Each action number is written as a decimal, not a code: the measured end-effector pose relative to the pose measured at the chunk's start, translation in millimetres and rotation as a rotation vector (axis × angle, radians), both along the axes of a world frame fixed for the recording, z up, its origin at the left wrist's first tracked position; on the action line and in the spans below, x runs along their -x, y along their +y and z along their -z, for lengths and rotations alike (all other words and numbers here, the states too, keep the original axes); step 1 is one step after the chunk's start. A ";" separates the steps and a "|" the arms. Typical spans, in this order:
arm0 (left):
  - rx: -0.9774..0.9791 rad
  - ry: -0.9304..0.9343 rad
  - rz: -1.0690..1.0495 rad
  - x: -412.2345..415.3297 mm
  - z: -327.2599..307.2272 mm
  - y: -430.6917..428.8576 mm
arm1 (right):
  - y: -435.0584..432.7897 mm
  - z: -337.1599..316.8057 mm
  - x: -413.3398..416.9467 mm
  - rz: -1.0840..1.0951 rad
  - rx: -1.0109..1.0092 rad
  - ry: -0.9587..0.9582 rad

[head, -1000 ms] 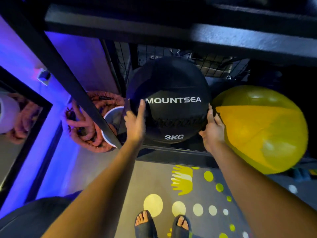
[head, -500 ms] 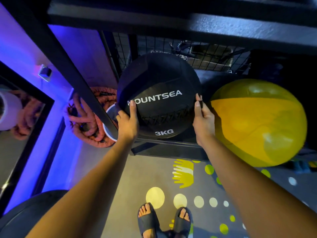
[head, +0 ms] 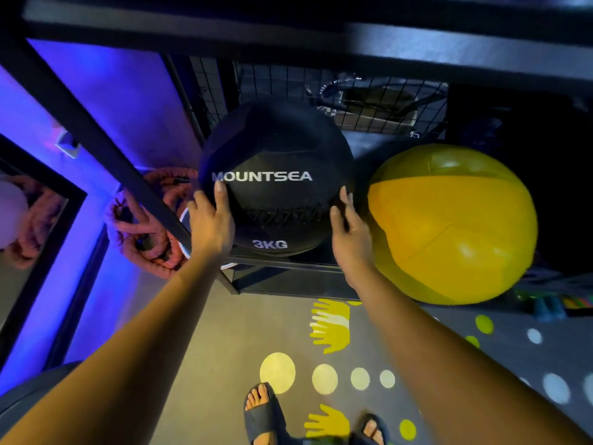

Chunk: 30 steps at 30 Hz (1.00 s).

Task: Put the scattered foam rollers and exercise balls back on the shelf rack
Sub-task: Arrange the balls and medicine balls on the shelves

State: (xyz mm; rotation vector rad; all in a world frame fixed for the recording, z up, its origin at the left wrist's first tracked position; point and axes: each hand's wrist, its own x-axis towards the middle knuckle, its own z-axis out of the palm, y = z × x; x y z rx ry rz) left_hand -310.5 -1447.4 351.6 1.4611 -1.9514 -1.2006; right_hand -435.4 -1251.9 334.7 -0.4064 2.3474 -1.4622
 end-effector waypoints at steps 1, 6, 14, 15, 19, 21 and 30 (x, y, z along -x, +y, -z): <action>0.070 0.021 -0.014 -1.4 -2.0 11.8 | 6.4 -2.2 -1.2 -0.046 -0.049 0.035; 0.549 0.117 0.125 3.5 -17.2 98.3 | 80.4 -14.0 15.7 0.060 -0.057 0.376; 0.503 0.046 0.768 60.4 7.7 222.4 | 230.3 -40.5 102.0 -0.192 -0.591 0.624; 0.455 0.028 0.808 67.0 17.2 233.5 | 239.0 -42.2 112.3 -0.221 -0.638 0.509; 0.288 -0.011 0.784 83.9 40.3 272.0 | 237.3 -47.6 151.1 -0.196 -0.599 0.454; 0.303 0.029 0.771 89.8 35.4 288.3 | 217.4 -50.3 161.9 -0.082 -0.606 0.405; 0.431 -0.129 0.636 140.6 16.3 307.3 | 218.5 -57.7 167.1 0.098 -0.335 0.366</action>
